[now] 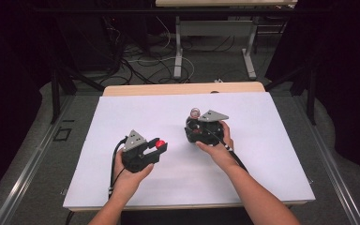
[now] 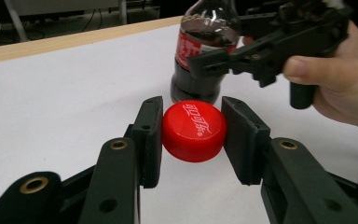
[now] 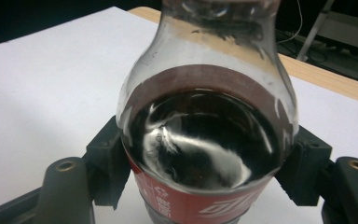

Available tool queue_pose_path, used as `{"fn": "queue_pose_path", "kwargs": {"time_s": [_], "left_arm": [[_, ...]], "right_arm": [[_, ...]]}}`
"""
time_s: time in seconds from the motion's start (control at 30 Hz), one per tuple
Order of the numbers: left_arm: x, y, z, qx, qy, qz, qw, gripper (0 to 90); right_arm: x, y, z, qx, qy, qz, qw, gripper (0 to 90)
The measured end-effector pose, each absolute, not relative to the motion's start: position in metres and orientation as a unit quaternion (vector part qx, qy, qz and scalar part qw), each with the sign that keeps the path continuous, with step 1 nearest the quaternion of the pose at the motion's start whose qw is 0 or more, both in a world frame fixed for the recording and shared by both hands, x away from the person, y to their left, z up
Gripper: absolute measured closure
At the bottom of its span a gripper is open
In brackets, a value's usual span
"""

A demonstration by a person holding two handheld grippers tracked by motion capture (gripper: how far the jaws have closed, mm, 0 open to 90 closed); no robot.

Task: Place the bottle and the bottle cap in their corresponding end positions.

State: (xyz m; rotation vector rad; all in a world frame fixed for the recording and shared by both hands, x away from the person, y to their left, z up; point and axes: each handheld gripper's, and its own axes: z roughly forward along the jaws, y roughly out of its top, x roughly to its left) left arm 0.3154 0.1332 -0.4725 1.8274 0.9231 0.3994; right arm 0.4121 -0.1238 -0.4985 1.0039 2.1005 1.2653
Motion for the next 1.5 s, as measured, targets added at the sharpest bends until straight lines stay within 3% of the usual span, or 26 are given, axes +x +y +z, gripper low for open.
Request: {"fn": "queue_pose_path", "kwargs": {"time_s": [0.53,1.5], "left_arm": [[0.32,0.141,-0.485,0.754,0.398,0.16,0.497,60.5],[0.32,0.143,-0.489,0.747,0.413,0.152,0.497,60.4]], "right_arm": [[0.457,-0.108,-0.514,0.381,0.767,0.457,0.24,29.4],[0.45,-0.103,-0.531,0.384,0.764,0.465,0.23,27.2]]}}
